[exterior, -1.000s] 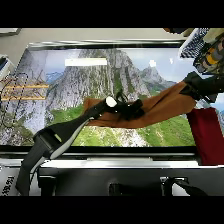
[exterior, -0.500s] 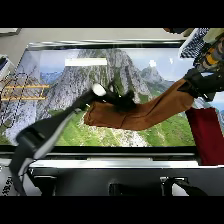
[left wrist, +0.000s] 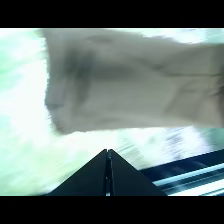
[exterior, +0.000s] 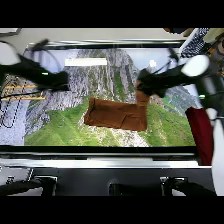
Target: Fold the clothes and pants, and hang the long-sleeved shirts on hangers.
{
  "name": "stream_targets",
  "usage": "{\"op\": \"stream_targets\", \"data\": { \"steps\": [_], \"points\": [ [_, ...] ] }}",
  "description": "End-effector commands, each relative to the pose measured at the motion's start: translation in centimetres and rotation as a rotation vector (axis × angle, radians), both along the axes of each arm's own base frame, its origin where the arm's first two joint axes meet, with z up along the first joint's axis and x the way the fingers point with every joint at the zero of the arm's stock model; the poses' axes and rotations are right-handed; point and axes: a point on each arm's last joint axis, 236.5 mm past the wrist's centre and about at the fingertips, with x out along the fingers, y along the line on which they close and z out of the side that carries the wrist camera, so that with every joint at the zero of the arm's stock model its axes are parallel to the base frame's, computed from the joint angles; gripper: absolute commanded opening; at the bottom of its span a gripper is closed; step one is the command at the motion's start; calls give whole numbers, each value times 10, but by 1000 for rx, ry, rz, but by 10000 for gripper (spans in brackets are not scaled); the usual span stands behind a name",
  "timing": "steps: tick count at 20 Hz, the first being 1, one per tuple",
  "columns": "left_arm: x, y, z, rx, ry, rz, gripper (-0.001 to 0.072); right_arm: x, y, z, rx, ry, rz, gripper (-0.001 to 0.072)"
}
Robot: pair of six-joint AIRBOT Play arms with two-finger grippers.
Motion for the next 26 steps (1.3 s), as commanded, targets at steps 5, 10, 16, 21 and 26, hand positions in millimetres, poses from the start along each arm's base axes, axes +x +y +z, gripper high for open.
{"op": "stream_targets", "data": {
  "steps": [5, 10, 16, 21, 26],
  "points": [
    [-41, 80, 46, 166, -74, 111, 14, 12, 107, -56, 76, 46, -1, 27],
    [-41, 80, 46, 167, -75, 109, 14, 20, 133, -85, 104, 70, -14, 27],
    [-40, 80, 45, 167, -75, 109, 14, 19, 148, -115, 151, 166, -36, 28],
    [-40, 80, 46, 167, -78, 110, 14, 19, 154, -122, 170, 183, -26, 141],
    [-40, 80, 46, 167, -77, 110, 14, 3, 179, -107, 245, 176, 77, 451]
  ]
}}
